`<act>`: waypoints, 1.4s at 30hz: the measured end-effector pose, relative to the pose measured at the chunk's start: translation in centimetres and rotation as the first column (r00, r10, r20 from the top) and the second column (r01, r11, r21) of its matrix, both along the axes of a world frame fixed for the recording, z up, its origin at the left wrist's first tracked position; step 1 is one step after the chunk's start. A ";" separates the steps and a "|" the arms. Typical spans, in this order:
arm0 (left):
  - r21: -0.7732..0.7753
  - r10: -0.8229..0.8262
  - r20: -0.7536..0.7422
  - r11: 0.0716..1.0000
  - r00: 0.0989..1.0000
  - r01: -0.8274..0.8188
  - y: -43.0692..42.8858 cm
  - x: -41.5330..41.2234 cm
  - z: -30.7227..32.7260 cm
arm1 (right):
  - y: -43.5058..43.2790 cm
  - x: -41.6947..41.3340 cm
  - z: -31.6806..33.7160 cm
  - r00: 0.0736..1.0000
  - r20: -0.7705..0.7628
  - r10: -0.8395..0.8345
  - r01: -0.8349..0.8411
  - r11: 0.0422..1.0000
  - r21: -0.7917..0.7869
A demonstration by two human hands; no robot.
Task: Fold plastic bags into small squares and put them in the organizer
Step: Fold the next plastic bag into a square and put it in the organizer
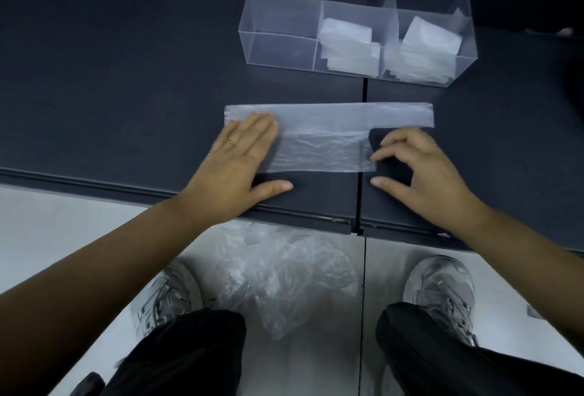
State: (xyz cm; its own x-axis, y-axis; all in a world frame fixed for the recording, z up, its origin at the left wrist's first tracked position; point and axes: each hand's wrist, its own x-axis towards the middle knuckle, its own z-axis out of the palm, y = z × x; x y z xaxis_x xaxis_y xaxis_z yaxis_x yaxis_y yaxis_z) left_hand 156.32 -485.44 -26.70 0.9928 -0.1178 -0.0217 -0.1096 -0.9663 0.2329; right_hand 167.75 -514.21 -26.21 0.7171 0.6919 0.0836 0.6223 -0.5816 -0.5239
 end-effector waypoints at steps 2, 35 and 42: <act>-0.080 -0.072 -0.038 0.994 0.997 0.068 -1.5 0.2 0.0 | 0.3 -0.3 -0.1 1.000 0.000 -0.004 0.004 1.000 0.007; -0.650 0.566 -0.225 0.519 0.793 -0.555 3.1 0.5 1.6 | 4.8 3.2 0.4 0.814 -0.457 -0.360 0.477 0.862 0.170; -0.465 0.707 0.132 0.663 0.695 -0.587 2.5 0.8 1.7 | 5.4 3.9 -0.4 0.780 -0.458 -0.426 0.539 0.829 0.147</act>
State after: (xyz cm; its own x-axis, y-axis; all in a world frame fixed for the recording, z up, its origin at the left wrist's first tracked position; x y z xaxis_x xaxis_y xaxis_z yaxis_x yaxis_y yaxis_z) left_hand 157.16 -482.93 -24.96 0.7680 0.6185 0.1664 0.3941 -0.6612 0.6384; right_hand 171.69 -508.77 -26.62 0.9590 0.2380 -0.1540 0.0053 -0.5582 -0.8297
